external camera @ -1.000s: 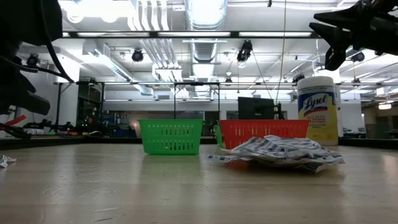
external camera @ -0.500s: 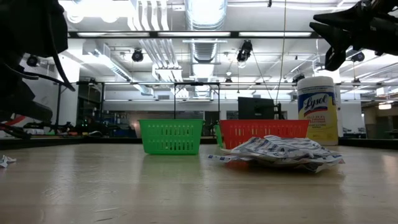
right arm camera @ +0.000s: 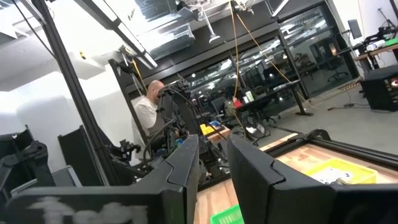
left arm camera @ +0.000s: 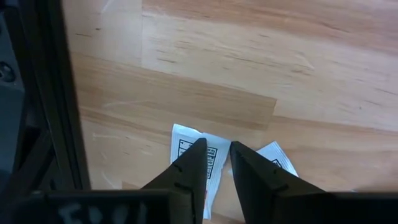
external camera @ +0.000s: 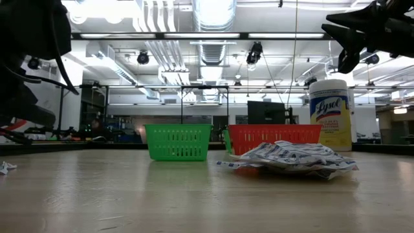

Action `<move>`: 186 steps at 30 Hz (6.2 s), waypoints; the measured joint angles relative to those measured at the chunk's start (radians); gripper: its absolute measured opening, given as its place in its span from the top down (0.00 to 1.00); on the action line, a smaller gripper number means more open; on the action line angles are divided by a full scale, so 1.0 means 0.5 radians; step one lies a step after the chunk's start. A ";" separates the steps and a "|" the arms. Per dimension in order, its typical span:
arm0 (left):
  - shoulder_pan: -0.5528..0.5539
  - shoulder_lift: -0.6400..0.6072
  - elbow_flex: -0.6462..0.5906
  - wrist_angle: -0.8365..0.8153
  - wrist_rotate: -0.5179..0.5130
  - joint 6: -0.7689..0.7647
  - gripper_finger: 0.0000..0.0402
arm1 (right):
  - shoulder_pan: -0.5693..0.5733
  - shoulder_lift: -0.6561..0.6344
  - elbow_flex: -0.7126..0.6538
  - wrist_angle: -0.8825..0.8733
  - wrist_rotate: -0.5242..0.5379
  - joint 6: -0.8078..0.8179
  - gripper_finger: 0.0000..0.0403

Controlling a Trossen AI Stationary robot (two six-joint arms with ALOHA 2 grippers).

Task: Pick & Place First Aid Supplies
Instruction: Put the orange ointment pack into the bottom green bin

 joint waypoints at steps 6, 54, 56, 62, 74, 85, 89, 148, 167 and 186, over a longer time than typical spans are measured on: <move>0.000 0.001 0.000 -0.004 -0.021 0.002 0.85 | 0.000 0.000 0.000 0.000 0.001 -0.001 0.81; -0.001 -0.081 0.053 -0.183 -0.065 0.262 0.91 | 0.001 0.001 0.000 0.001 0.053 -0.015 0.80; -0.001 -0.089 0.062 -0.193 -0.057 0.263 0.89 | 0.001 0.000 0.000 0.001 0.053 -0.015 0.80; -0.015 -0.118 0.116 -0.198 0.023 0.327 0.86 | 0.001 0.001 0.000 0.001 0.053 -0.006 0.83; -0.144 -0.120 0.127 -0.279 0.108 0.353 0.83 | 0.002 0.000 0.000 0.001 0.052 0.000 0.80; -0.180 -0.121 0.108 -0.264 -0.032 0.281 0.66 | 0.002 0.001 0.000 0.001 0.052 -0.001 0.83; -0.182 -0.121 0.108 -0.262 0.005 0.219 0.60 | 0.001 0.000 0.000 0.001 0.052 -0.001 0.83; -0.196 -0.198 -0.297 0.278 -0.077 0.022 0.83 | 0.000 0.001 0.000 0.016 0.053 0.016 0.80; -0.192 -0.235 -0.221 0.092 -0.126 0.024 0.95 | 0.000 0.001 0.000 0.016 0.053 0.015 0.82; -0.188 -0.251 -0.034 -0.145 -0.411 0.054 1.00 | 0.002 0.001 0.000 0.015 0.053 0.001 0.82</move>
